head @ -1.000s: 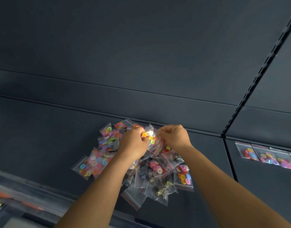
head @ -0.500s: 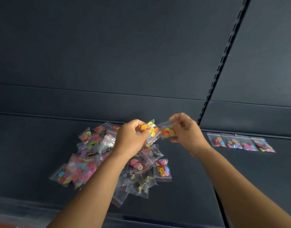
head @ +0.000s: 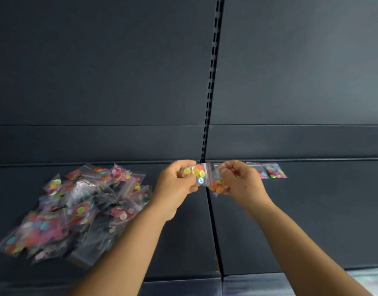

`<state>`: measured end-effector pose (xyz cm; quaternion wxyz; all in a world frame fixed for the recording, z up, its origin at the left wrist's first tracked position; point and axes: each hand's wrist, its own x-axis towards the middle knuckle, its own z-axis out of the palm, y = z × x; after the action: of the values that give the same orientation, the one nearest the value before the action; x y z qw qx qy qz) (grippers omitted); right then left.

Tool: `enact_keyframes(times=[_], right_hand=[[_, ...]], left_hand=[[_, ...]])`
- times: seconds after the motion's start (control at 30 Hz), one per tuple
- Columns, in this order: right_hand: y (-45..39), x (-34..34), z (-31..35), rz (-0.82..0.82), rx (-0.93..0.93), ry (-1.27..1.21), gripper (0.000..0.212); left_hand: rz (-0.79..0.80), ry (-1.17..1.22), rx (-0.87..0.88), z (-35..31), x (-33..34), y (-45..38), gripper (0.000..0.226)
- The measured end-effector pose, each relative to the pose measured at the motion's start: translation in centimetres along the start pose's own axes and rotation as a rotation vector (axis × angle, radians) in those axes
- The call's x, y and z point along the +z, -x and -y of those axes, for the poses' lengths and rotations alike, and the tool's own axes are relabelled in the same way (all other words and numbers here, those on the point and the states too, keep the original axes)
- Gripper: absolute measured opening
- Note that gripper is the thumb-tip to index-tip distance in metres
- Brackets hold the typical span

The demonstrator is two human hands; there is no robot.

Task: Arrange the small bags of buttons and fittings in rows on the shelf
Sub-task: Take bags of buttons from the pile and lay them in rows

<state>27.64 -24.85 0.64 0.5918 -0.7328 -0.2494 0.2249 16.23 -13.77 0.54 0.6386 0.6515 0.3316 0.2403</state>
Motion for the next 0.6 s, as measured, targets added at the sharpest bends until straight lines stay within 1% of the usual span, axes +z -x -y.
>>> enact_keyframes(times=[0.13, 0.23, 0.3, 0.4, 0.43, 0.5, 0.6], right_hand=[[0.5, -1.8, -0.9, 0.040, 0.062, -0.081, 0.017], [0.6, -3.2, -1.7, 0.063, 0.089, -0.074, 0.010], [0.4, -4.2, -2.1, 0.046, 0.108, -0.053, 0.006], [0.1, -5.6, -2.6, 0.045, 0.100, -0.012, 0.002], [-0.1, -5.9, -2.7, 0.047, 0.087, 0.008, 0.001], [-0.3, -6.5, -2.7, 0.053, 0.071, 0.042, 0.003], [-1.1, -7.4, -3.0, 0.052, 0.077, 0.049, 0.008]], left_hand=[[-0.006, 0.077, -0.113, 0.8, 3.6, 0.8, 0.014], [0.014, 0.064, -0.154, 1.5, 5.4, 1.2, 0.012], [0.037, 0.017, -0.161, 1.5, 6.1, 1.4, 0.013], [0.035, -0.023, -0.144, 1.1, 6.8, 1.6, 0.005], [0.029, -0.055, -0.128, 1.0, 7.0, 1.6, 0.009], [0.028, -0.125, -0.114, 0.9, 7.3, 1.5, 0.011], [0.029, -0.156, -0.148, 1.0, 7.4, 1.3, 0.005]])
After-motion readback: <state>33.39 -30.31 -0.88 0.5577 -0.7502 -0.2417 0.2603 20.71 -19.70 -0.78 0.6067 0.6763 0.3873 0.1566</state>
